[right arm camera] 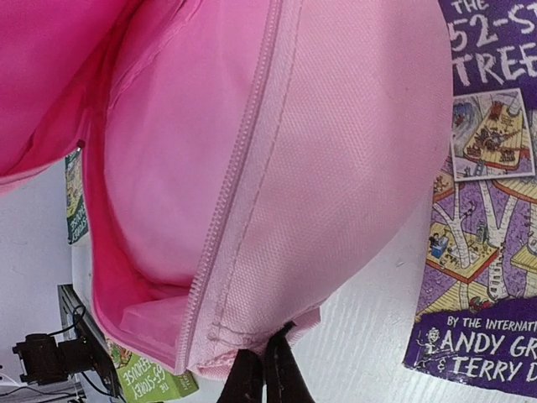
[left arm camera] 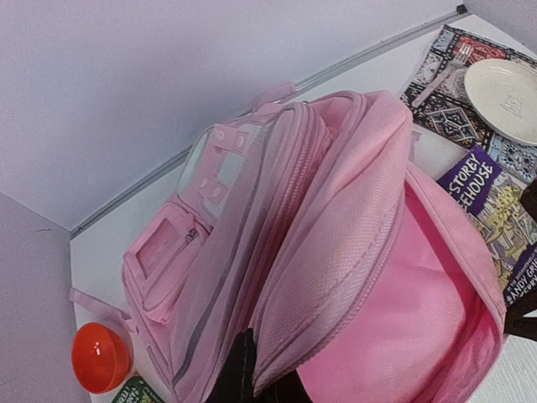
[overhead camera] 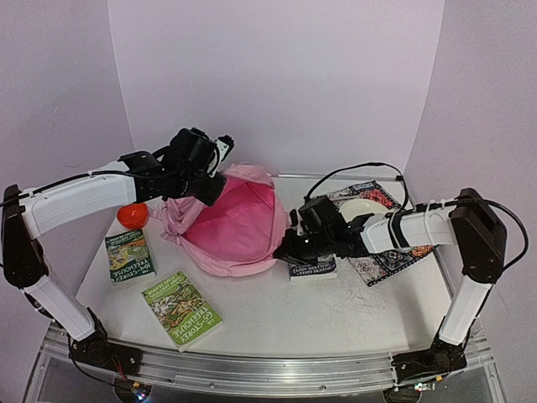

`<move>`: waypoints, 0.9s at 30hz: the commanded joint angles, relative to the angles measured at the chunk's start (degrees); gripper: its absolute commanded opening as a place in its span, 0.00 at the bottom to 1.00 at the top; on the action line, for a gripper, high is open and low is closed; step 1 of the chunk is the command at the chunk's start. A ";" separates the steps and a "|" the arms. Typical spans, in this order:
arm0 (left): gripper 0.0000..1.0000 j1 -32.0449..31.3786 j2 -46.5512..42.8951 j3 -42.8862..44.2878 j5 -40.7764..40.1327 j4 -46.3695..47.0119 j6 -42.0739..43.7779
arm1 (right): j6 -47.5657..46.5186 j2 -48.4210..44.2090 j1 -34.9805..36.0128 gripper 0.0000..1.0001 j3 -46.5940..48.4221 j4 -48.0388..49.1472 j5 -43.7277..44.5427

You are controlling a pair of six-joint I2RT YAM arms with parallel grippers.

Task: Pack the student bag
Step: Place the largest pocket of the bag in the student bag.

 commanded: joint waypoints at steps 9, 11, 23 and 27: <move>0.00 0.60 6.99 -6.28 11.63 2.97 -5.31 | -4.80 -12.02 -0.43 0.51 -3.22 -7.84 8.71; 0.00 0.57 7.39 -7.14 12.41 2.99 -5.53 | -5.47 -14.23 -1.06 0.58 -5.07 -9.62 11.29; 0.38 0.08 5.17 -7.67 20.76 2.97 -10.75 | -7.44 -22.06 -11.08 0.74 -16.79 -12.86 11.55; 0.47 0.07 3.32 -5.95 21.51 2.97 -11.75 | -9.21 -20.21 -13.25 0.74 -17.87 -12.47 9.35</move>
